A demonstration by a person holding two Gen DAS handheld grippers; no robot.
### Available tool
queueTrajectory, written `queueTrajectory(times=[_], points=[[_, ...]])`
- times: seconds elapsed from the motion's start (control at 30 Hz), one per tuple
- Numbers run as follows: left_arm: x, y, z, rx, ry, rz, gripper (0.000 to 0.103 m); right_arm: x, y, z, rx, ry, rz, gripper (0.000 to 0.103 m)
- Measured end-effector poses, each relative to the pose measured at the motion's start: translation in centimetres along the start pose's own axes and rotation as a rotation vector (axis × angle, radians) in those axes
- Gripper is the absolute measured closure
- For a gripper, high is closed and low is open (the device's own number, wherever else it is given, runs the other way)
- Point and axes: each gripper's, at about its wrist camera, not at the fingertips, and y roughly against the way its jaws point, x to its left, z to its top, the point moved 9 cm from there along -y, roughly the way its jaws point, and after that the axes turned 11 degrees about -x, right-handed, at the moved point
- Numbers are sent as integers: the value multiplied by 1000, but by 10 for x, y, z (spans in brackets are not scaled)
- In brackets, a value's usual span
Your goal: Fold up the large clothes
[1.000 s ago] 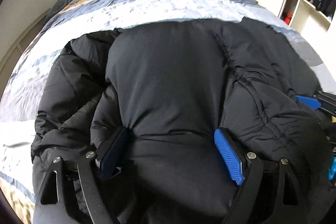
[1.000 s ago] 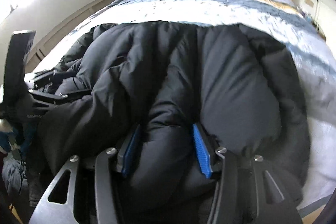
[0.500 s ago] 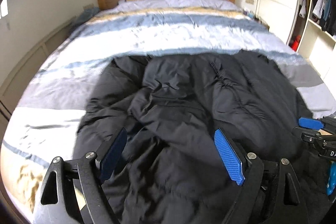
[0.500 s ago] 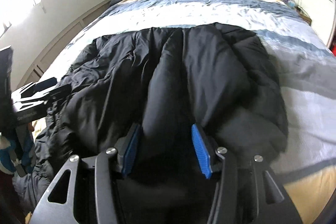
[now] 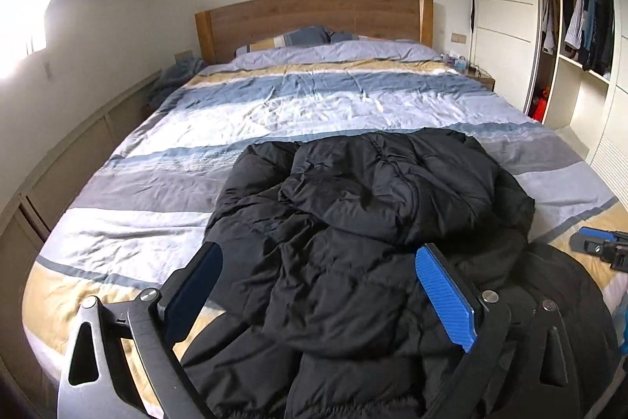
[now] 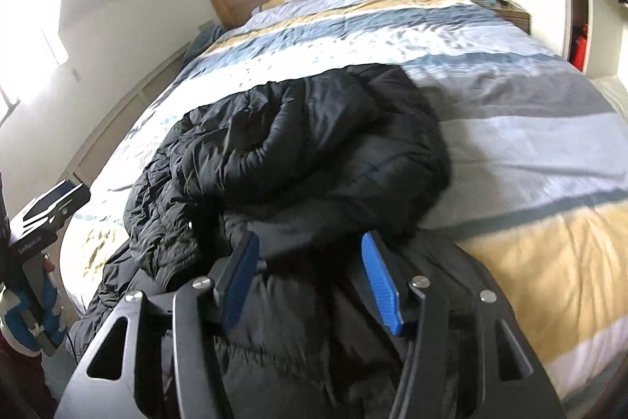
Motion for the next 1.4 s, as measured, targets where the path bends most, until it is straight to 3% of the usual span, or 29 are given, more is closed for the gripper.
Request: queueTrajectory(times=[0.6, 0.93, 1.4], points=[[5, 58, -10, -53, -12, 13, 1, -72, 90, -30, -94, -109, -157, 34], [9, 74, -23, -46, -6, 24, 1, -102, 122, -47, -116, -144, -213, 33], [16, 89, -34, -42, 8, 42, 0, -121, 141, -69, -117, -181, -227, 33]])
